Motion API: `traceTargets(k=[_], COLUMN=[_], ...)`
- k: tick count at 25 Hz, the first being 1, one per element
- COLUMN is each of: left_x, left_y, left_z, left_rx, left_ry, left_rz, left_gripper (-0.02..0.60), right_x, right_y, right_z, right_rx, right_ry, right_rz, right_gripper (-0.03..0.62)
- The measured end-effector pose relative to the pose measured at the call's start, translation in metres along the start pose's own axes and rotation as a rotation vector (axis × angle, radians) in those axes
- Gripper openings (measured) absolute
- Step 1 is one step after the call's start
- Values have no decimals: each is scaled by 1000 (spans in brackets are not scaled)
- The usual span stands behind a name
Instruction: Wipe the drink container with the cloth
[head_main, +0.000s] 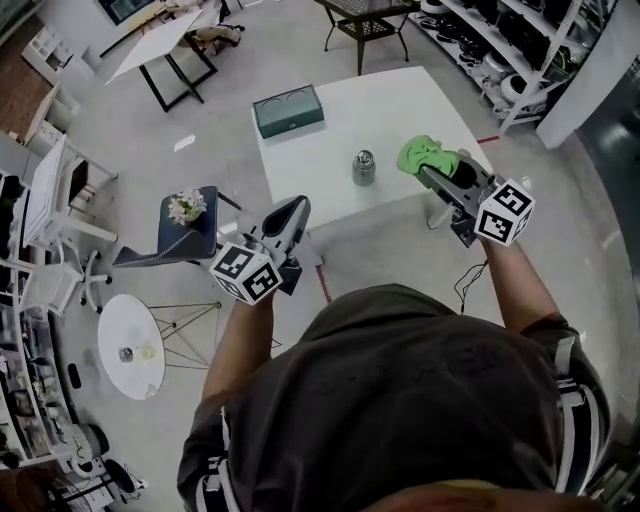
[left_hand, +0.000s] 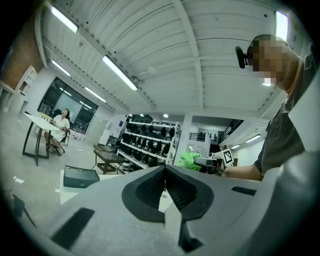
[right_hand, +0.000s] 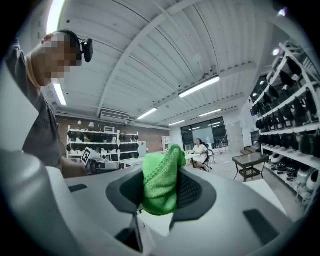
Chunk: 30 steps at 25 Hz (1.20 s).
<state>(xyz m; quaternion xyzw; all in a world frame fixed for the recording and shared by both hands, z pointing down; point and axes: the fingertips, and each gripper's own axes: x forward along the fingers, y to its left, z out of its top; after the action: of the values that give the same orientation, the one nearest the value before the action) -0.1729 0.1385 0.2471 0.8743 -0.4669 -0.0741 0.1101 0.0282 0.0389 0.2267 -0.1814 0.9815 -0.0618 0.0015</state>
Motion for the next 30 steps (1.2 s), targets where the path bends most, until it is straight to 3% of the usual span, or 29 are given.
traceTargets(k=[5, 11, 17, 23, 26, 30], left_x=[39, 67, 164, 188, 191, 175], left_y=[38, 66, 59, 74, 85, 111], left_z=[0, -24, -44, -61, -75, -104], left_rx=[10, 38, 17, 47, 101, 177], left_ry=[39, 83, 102, 144, 201, 284], left_rz=[-29, -14, 89, 173, 147, 28], left_gripper=[2, 2, 2, 20, 88, 155], right_x=[23, 35, 14, 33, 46, 75], right_y=[-48, -85, -186, -223, -231, -217], right_z=[-2, -19, -28, -41, -53, -77], right_rx=[41, 66, 125, 130, 130, 116], right_ry=[7, 6, 5, 61, 82, 125], right_rz=[-42, -33, 84, 179, 180, 149], right_gripper=[127, 128, 128, 127, 129, 127])
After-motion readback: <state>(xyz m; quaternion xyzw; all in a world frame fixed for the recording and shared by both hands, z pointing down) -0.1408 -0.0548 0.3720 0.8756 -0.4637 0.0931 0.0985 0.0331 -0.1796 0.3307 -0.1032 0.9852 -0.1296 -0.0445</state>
